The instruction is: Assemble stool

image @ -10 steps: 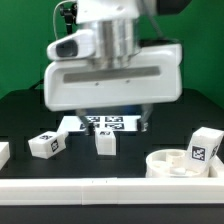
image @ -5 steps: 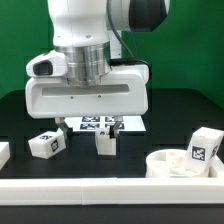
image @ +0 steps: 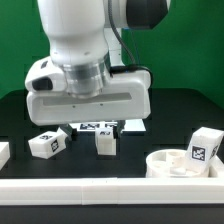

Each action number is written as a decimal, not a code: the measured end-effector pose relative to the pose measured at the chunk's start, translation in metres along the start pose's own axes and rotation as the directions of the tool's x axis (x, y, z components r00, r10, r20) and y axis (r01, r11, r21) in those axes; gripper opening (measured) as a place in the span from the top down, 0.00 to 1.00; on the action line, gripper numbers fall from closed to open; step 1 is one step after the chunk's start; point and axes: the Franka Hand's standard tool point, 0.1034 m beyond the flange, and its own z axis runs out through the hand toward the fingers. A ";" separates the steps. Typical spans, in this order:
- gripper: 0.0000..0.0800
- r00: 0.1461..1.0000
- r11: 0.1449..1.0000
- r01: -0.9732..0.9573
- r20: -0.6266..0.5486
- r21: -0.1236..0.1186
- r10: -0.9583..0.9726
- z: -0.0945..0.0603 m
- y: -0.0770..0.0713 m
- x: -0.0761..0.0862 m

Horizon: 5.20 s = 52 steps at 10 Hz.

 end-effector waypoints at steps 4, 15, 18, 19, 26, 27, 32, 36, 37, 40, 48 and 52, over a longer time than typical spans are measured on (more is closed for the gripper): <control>0.19 0.969 1.000 -0.003 0.246 0.030 -0.005 0.010 -0.006 -0.007; 0.19 0.903 0.990 0.062 0.429 -0.125 -0.003 0.028 0.000 -0.023; 0.19 0.861 0.990 0.068 0.509 -0.121 0.003 0.036 -0.005 -0.030; 0.19 0.868 0.990 0.071 0.496 -0.122 -0.001 0.036 -0.006 -0.028; 0.50 0.882 0.989 0.074 0.470 -0.130 -0.004 0.050 -0.007 -0.025; 0.50 0.882 0.989 0.076 0.471 -0.131 -0.005 0.050 -0.008 -0.025; 0.60 0.896 0.988 0.087 0.443 -0.130 -0.021 0.034 -0.013 -0.019; 0.60 0.930 0.984 0.030 0.365 -0.178 0.038 -0.010 -0.052 -0.018; 0.60 0.931 0.984 0.046 0.364 -0.171 0.019 -0.008 -0.051 -0.017; 0.59 0.951 0.984 0.045 0.310 -0.170 0.010 -0.008 -0.051 -0.008; 0.59 0.978 0.987 0.057 -0.191 -0.148 -0.085 -0.068 -0.075 0.017; 0.59 0.883 0.986 0.065 -0.451 -0.153 -0.128 -0.084 -0.076 0.036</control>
Offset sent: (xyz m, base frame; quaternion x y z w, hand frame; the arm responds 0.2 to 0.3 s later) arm 0.0000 0.0000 0.0000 0.0000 -0.1938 0.0000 0.9810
